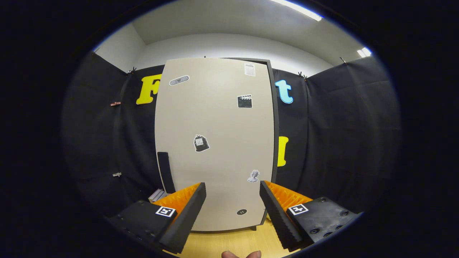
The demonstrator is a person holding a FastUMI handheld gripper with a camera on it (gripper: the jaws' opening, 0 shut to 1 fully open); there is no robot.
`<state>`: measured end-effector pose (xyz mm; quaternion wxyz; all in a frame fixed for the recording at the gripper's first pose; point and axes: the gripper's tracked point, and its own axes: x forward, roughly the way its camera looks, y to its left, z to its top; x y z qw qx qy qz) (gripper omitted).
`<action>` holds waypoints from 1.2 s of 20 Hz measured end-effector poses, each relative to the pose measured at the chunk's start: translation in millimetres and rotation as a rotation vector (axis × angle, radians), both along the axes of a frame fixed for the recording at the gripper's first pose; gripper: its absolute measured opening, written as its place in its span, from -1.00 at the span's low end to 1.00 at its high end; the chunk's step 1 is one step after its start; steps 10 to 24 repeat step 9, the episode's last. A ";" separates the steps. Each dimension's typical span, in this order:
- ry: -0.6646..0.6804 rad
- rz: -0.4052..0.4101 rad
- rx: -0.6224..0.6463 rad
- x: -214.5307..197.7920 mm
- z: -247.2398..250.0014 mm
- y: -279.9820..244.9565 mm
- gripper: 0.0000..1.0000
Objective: Open the shoe cabinet door, grab the shoes and put them into the shoe cabinet, then close the shoe cabinet door.
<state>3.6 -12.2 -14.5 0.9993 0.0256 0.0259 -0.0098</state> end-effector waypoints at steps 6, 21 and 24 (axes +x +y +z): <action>-0.006 -0.009 0.022 -1.9 3.5 -3.0 0.95; -0.017 -0.014 0.020 -3.1 6.5 -5.0 0.95; -0.017 -0.014 0.020 -3.1 6.5 -5.0 0.95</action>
